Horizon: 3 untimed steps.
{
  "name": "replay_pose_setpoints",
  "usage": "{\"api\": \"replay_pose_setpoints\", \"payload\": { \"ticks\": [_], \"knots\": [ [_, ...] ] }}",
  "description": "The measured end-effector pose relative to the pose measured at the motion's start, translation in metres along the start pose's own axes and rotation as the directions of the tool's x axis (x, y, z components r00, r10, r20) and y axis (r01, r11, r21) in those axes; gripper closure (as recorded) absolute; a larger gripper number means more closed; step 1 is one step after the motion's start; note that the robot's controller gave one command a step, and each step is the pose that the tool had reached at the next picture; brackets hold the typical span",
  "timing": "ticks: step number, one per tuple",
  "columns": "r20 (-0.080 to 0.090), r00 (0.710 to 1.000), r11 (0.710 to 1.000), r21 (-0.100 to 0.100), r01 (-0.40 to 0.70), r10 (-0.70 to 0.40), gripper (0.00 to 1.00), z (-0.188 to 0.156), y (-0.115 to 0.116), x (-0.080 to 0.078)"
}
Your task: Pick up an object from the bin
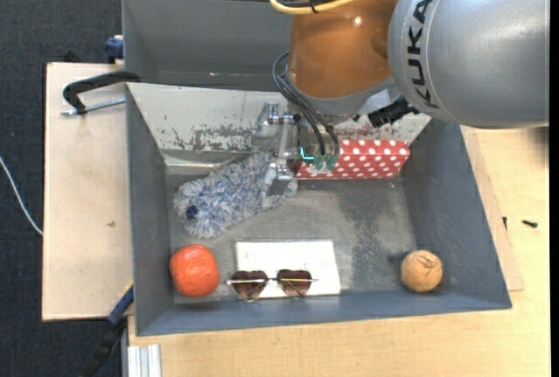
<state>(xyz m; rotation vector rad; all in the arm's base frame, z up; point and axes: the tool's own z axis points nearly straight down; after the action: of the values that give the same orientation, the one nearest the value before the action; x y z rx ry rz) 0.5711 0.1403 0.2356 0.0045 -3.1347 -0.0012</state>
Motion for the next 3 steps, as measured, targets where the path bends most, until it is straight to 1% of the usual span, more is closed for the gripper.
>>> {"api": "replay_pose_setpoints", "payload": {
  "ticks": [1,2,3],
  "knots": [
    [0.009,1.0,1.0,-0.001,-0.002,0.002,0.0,-0.005,-0.001,-0.002],
    [0.013,1.0,1.0,-0.002,0.006,-0.006,0.0,0.052,0.018,0.023],
    [0.007,0.995,0.995,-0.002,-0.098,0.098,0.0,0.099,0.012,0.037]
  ]
}}
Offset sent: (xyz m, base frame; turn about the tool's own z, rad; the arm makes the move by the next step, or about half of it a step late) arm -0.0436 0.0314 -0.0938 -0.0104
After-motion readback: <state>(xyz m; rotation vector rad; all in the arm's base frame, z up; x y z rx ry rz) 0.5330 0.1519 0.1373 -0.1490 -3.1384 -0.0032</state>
